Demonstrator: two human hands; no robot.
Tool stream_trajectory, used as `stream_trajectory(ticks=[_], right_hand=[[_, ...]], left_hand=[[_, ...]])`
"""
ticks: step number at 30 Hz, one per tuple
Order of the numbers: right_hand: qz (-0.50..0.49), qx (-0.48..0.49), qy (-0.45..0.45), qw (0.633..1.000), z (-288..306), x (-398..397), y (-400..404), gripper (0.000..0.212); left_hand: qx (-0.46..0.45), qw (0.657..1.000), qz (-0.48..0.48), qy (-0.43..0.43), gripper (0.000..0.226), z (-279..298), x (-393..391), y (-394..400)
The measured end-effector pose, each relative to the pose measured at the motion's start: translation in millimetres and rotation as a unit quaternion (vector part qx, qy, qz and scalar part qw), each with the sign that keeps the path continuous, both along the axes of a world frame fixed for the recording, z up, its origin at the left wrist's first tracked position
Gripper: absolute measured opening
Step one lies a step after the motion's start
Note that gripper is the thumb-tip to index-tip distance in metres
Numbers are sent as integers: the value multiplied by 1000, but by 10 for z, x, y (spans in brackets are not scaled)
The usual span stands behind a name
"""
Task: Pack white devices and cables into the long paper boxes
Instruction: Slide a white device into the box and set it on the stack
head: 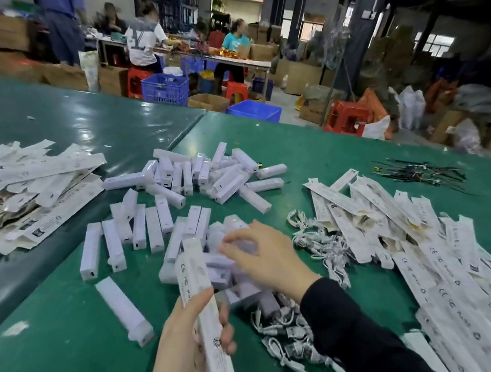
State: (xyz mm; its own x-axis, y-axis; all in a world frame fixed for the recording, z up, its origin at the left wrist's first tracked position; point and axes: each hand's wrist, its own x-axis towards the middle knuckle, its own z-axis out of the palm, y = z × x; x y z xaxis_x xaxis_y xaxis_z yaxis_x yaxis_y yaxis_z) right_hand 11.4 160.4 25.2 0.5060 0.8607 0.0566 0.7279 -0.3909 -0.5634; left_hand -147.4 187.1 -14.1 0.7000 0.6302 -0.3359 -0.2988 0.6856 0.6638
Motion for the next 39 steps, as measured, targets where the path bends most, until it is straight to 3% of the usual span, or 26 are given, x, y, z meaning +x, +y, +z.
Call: stream_trajectory(ticks=[3,7,14,22,26,29,32,34,36,38,39], right_hand=[[-50,159,80,983,145,-65,-275,25],[-90,295,223,925,217,-192,-777,36],[-112,343,470,806,-53,-516,-1351,31],[-94,346,601,714,-17,-481,-1475,42],[-142,372,638,659,-50,-441,-1489,43],[-155,332,627,688,-60,-405,-1503,40],[-144,346,636,675,-85,-374,-1500,42],[-135,357,610,694,-95,-373,-1499,43],[-149,356,536,751,-97,-396,-1508,37],[-202,337,404,826,-107,-401,-1523,39],[-227,336,349,845,-108,-395,-1530,40]], left_hand=[[34,999,3,15,23,-19,-49,-28],[57,997,-59,-6,41,22,-66,-46],[95,975,-181,-84,39,71,-89,-248],[83,957,-270,-69,30,15,-55,-419],[82,953,-287,-59,41,-55,-50,-466],[119,947,-292,-54,46,-115,-32,-494],[135,944,-295,-58,43,-125,-19,-517],[156,944,-285,-61,39,-124,-19,-517],[186,940,-279,-63,27,-112,-25,-517],[203,936,-280,-63,22,-103,-36,-520],[209,934,-282,-64,20,-100,-42,-522]])
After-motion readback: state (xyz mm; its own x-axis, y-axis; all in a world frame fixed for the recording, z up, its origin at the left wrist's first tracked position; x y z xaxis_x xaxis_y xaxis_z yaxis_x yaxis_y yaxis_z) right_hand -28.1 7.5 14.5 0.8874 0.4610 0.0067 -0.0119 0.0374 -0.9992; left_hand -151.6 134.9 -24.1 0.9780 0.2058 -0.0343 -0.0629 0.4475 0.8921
